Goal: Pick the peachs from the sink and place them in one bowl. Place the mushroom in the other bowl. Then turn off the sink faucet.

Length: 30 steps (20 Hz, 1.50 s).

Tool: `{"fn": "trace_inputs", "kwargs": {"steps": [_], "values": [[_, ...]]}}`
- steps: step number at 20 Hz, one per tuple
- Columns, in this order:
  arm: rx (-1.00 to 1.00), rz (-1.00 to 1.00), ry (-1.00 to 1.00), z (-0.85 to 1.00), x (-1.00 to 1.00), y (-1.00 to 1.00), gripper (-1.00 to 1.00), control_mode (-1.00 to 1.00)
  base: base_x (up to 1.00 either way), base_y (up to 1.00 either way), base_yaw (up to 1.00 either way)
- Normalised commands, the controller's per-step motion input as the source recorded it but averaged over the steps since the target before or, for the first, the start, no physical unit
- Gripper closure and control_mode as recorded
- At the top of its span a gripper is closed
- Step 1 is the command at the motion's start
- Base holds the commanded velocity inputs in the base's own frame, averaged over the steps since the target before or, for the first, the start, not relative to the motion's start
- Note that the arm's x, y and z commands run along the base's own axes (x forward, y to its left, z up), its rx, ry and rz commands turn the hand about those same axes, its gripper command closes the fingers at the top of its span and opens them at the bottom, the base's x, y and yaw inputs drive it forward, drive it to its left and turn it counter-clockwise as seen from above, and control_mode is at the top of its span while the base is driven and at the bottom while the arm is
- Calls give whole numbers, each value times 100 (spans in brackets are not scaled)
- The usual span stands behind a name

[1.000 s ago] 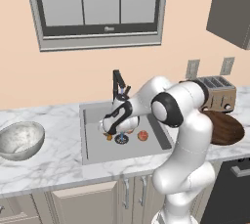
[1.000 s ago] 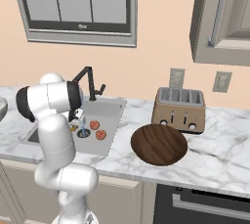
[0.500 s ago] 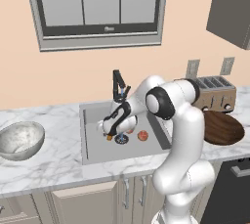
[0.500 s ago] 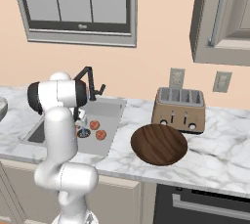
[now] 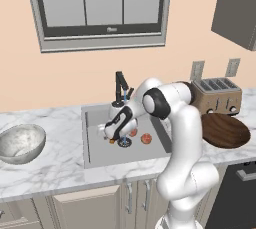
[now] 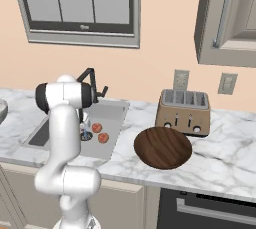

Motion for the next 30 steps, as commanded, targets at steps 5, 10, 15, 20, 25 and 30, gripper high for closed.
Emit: {"fn": "trace_inputs", "kwargs": {"steps": [5,10,15,20,25,30], "values": [[-6,-2,0,-26,17,12,-100,-100,0,0,0],[-1,-2,0,-34,15,2,-100,-100,0,0,0],[0,0,0,-47,0,0,100,-100,0,0,0],[0,0,0,-39,1,-3,100,-100,0,0,0],[0,-1,-3,-10,0,-7,100,-100,0,0,0],[0,-2,-10,9,-23,-12,100,-100,0,0,0]]}}
